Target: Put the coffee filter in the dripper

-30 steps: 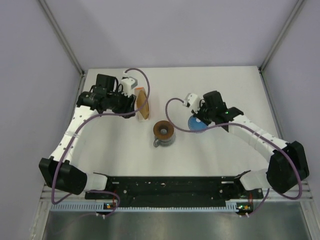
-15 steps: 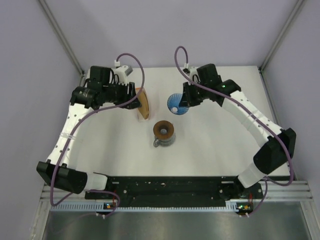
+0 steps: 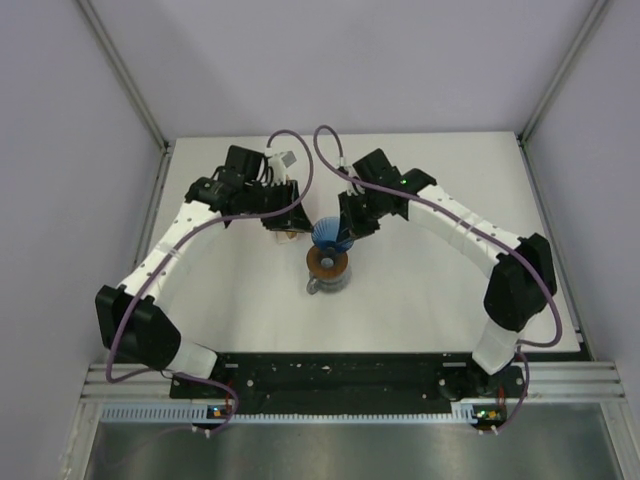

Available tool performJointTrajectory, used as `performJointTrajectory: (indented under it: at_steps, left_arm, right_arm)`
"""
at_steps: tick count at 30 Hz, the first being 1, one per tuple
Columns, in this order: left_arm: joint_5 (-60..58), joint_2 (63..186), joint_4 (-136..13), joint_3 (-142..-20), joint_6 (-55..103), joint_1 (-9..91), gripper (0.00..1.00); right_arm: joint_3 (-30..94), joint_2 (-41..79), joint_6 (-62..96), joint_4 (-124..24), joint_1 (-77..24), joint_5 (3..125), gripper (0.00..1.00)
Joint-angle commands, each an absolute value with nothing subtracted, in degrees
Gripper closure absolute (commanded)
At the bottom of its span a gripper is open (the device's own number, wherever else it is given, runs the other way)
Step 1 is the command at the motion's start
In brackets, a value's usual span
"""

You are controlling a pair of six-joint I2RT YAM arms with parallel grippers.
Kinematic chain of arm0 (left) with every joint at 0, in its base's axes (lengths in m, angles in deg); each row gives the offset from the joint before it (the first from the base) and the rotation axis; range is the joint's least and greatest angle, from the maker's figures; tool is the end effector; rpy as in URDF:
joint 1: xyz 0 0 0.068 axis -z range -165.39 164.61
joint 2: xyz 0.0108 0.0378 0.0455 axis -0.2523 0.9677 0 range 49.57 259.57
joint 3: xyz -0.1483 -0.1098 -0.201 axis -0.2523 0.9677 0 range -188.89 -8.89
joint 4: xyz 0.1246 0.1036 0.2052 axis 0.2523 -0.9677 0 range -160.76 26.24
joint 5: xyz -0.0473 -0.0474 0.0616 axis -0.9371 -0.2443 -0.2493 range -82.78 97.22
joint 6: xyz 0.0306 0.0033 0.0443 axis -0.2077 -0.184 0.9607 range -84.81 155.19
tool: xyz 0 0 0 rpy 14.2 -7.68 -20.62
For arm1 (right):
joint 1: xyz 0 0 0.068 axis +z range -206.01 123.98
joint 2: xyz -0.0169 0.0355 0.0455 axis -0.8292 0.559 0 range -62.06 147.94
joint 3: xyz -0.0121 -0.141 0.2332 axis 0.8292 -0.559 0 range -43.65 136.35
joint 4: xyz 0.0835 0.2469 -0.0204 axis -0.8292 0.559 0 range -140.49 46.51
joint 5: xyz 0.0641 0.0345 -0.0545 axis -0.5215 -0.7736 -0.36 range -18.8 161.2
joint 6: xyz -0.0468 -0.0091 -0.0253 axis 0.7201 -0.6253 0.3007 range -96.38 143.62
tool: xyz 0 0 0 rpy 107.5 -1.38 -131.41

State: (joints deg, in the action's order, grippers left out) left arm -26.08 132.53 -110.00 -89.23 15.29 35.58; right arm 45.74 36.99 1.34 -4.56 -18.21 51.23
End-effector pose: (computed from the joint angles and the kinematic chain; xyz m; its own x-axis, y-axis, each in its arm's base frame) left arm 0.2762 -0.1269 0.3461 -0.8779 0.0317 -0.4779 0.3589 0.7041 -0.6127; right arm 0.2879 0.2387 0.3035 -0.8794 -0.2312 -0.4161 -0.4270 0.7694 0.4750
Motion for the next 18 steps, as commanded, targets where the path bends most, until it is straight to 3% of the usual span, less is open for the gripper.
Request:
performJointTrajectory:
  at_steps: [1, 18]
  left_arm:
    - [-26.8, 133.8, -105.7, -89.2, 11.1, 35.4, 0.64]
    - [-24.8, 133.7, -101.3, -80.4, 8.5, 36.8, 0.79]
  right_arm:
    - [49.3, 39.1, 0.2, -5.2, -16.1, 52.0, 1.00]
    - [47.8, 42.4, 0.7, -6.7, -13.5, 55.5, 1.00]
